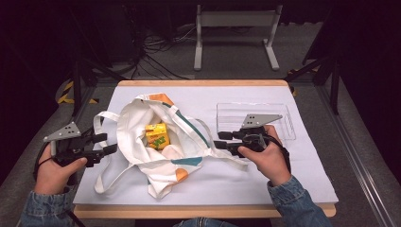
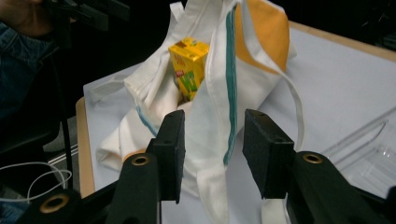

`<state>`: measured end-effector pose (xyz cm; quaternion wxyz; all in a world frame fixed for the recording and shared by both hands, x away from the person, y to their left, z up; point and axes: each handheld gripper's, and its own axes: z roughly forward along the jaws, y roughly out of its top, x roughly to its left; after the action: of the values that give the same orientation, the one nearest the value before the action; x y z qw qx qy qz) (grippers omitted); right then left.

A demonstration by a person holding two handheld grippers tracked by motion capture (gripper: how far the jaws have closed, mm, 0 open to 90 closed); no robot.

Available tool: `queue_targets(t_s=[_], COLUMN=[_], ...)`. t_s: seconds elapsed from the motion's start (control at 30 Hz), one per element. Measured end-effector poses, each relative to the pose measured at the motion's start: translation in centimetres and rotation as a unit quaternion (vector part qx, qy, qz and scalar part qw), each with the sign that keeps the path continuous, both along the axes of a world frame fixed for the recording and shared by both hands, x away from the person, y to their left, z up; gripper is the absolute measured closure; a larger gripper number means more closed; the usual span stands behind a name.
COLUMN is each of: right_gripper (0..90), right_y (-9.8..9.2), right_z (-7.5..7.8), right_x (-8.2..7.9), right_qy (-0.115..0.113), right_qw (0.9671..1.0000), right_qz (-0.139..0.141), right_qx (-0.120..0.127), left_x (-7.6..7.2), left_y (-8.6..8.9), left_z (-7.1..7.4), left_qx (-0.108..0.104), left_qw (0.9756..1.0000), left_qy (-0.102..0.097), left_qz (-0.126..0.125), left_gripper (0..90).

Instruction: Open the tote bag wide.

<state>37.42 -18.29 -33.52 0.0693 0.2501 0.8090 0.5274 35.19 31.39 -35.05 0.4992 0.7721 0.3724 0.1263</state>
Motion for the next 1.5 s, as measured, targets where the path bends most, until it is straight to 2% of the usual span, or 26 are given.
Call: queue_targets(t_s=[0.03,0.07,0.2,0.37,0.47,0.63,0.73,0.87,1.07,1.13,1.17,1.2,1.23,1.27,1.3,1.33,1.37,1.4,1.5], right_gripper=[59.0,57.6,56.2,52.9,51.7,51.6,53.0,55.9,60.4,68.2,72.6,72.6,76.5,83.1,86.3,86.3,87.1,87.3,87.5], right_y=[0.0,0.7,1.9,3.7,4.8,7.2,8.5,9.8,11.2,11.5,11.6,11.6,11.8,11.9,11.9,11.9,11.9,11.9,11.8], right_z=[0.0,0.3,0.8,1.1,1.1,0.9,0.7,0.5,0.0,-0.3,-0.4,-0.4,-0.3,-0.3,-0.2,-0.2,-0.1,0.0,-0.1], right_x=[0.0,0.3,0.7,1.8,2.6,4.0,5.0,6.2,7.0,7.3,7.3,7.3,7.4,7.4,7.3,7.3,7.3,7.3,7.6], right_qy=[0.0,-0.009,-0.024,-0.044,-0.052,-0.066,-0.07,-0.058,-0.046,-0.037,-0.037,-0.037,-0.042,-0.048,-0.058,-0.058,-0.069,-0.079,-0.088], right_qw=[1.0,1.0,0.9997,0.999,0.9985,0.9976,0.9972,0.9979,0.9984,0.9987,0.9986,0.9986,0.9983,0.9978,0.9967,0.9967,0.9952,0.9936,0.9918], right_qz=[0.0,-0.001,-0.005,-0.011,-0.015,-0.013,-0.014,-0.017,-0.02,-0.018,-0.015,-0.015,-0.016,-0.017,-0.02,-0.02,-0.028,-0.035,-0.051], right_qx=[0.0,0.001,-0.002,-0.002,-0.003,-0.017,-0.023,-0.022,-0.027,-0.031,-0.033,-0.033,-0.036,-0.042,-0.053,-0.053,-0.064,-0.073,-0.078], left_x=[0.0,0.3,0.7,1.6,2.5,4.3,5.3,6.7,7.8,8.0,8.0,8.0,7.7,7.5,7.5,7.4,7.3,7.2,7.2], left_y=[0.0,-0.1,-0.1,0.3,0.5,0.7,0.7,0.4,0.1,-0.1,-0.1,-0.1,-0.5,-0.7,-0.7,-0.8,-0.8,-0.7,-0.4], left_z=[0.0,-0.1,-0.2,-0.7,-1.3,-3.0,-3.9,-5.2,-6.2,-6.3,-6.3,-6.3,-6.2,-6.1,-6.1,-5.9,-5.7,-5.6,-5.6], left_qx=[0.0,-0.009,-0.018,-0.02,-0.018,-0.027,-0.026,-0.031,-0.032,-0.034,-0.028,-0.028,-0.009,0.011,0.011,0.022,0.027,0.027,0.025], left_qw=[1.0,0.9998,0.9991,0.9975,0.9953,0.9921,0.9916,0.991,0.9914,0.9921,0.9934,0.9934,0.9955,0.996,0.996,0.9962,0.9962,0.9963,0.9958], left_qy=[0.0,-0.009,-0.012,-0.016,-0.012,0.011,0.022,0.038,0.053,0.058,0.056,0.056,0.05,0.041,0.041,0.034,0.026,0.022,0.02], left_qz=[0.0,0.018,0.037,0.067,0.095,0.122,0.125,0.125,0.116,0.106,0.096,0.096,0.081,0.079,0.079,0.078,0.079,0.079,0.086], left_gripper=[33.2,32.8,33.1,32.4,31.1,29.1,29.1,29.6,28.7,34.6,45.5,60.9,70.6,78.1,87.7,87.7,88.2,88.5,88.8])
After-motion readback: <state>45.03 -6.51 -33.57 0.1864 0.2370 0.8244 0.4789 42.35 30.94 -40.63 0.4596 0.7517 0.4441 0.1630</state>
